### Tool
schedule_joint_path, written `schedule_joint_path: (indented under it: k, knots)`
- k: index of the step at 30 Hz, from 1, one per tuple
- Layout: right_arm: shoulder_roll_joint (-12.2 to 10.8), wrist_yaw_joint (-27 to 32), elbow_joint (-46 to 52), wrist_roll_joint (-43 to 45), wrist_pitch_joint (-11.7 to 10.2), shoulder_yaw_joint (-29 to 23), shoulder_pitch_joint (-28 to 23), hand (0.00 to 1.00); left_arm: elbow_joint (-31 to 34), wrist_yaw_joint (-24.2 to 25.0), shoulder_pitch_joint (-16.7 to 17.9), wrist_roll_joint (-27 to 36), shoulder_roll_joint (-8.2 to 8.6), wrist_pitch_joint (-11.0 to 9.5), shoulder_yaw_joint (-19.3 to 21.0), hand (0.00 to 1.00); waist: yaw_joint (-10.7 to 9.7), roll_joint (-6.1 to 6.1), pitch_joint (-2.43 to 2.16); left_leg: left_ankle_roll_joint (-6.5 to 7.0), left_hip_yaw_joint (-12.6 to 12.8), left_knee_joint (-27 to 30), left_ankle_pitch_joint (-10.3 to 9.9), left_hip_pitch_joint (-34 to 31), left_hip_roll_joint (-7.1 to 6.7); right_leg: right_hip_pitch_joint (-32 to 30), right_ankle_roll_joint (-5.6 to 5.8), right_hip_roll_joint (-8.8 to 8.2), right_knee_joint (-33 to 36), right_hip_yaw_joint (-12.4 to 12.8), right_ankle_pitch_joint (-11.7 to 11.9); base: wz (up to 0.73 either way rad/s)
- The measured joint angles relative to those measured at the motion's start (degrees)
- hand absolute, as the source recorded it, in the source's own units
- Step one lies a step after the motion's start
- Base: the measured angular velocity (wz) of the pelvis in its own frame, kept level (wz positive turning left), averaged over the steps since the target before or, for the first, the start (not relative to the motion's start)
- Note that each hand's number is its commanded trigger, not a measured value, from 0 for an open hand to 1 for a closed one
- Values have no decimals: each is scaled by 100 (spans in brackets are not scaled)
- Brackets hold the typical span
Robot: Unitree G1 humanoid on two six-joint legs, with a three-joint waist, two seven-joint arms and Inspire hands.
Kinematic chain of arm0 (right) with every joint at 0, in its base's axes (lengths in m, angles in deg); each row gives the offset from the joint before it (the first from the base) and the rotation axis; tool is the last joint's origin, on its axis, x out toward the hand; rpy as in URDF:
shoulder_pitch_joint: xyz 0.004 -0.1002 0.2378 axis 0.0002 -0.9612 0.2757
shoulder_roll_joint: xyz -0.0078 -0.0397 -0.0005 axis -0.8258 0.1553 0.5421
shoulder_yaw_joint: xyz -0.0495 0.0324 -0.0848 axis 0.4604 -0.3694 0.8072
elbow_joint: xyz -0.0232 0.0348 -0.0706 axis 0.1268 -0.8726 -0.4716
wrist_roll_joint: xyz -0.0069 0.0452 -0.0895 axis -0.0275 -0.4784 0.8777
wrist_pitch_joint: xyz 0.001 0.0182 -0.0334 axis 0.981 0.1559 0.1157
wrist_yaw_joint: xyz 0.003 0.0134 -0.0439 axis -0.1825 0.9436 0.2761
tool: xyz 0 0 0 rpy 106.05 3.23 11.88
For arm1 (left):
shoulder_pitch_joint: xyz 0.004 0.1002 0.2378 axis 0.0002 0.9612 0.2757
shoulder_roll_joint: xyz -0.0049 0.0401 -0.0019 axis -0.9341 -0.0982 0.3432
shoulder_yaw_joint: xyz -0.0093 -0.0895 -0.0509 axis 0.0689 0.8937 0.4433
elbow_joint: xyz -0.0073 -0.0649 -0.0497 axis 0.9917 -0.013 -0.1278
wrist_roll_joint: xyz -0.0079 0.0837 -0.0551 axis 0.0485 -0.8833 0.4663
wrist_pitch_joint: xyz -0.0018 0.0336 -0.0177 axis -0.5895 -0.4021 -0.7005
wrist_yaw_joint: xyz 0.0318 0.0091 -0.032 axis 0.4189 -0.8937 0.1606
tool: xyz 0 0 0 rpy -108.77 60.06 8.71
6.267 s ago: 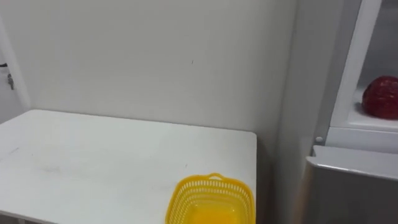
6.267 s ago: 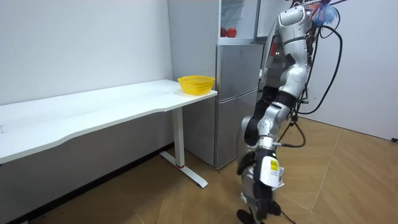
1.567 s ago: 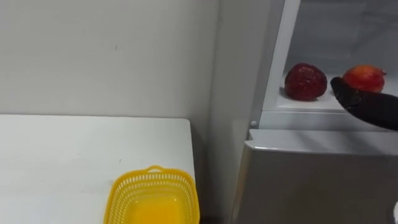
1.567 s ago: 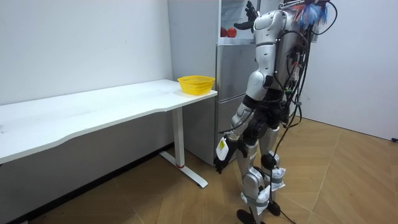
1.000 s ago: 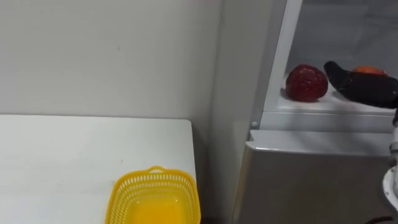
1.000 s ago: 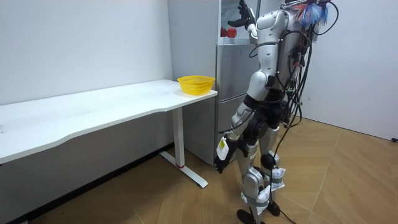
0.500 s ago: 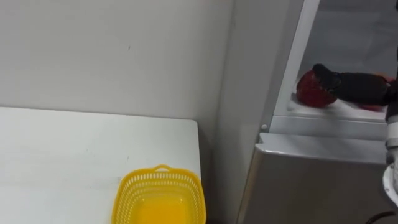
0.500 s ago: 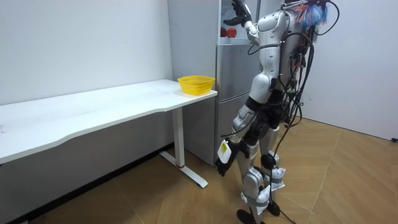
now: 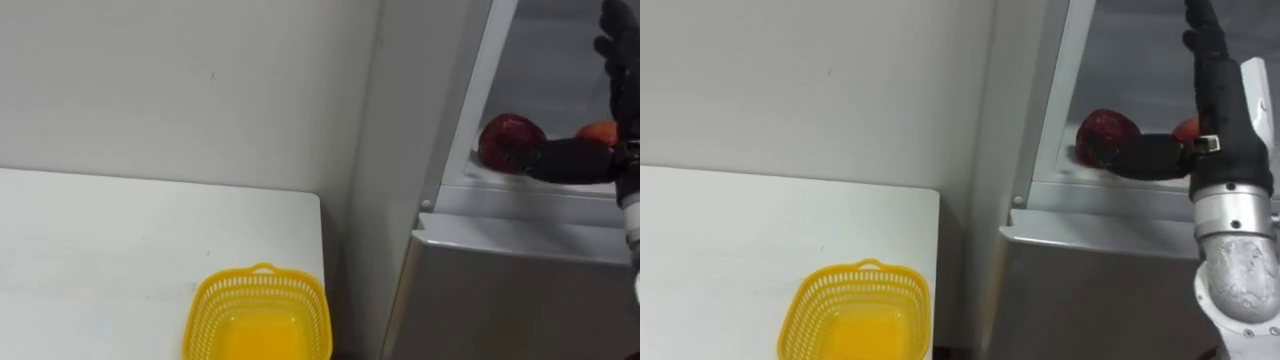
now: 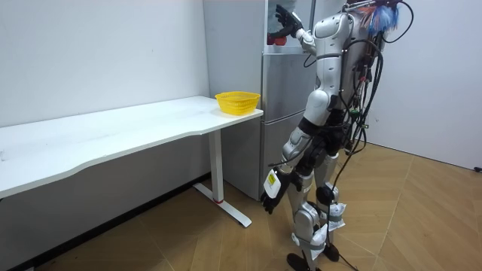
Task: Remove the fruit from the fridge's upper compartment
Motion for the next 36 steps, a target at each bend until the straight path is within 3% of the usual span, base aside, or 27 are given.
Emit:
schedule_joint_path:
  k: [13,24,36]
  knots:
    - [100,-675,-362,-417,54,55,0,0,-32,-99,89,45,-12,-32,108,0,-17,-7,5,0,2,46,0,8,-1,25,-4,-15,-4,-18,3,0]
    - [194,-915,-549,-642,51,88,0,0,-30,-82,83,49,-40,-58,107,0,-2,-65,22,0,4,43,-1,-1,-2,36,-16,-43,-2,-23,11,0]
    - [206,-1337,-743,-719,57,105,1,0,-36,-11,82,50,-40,-43,103,0,-18,-11,10,0,-25,70,-1,10,-4,73,-18,-49,0,-76,13,1]
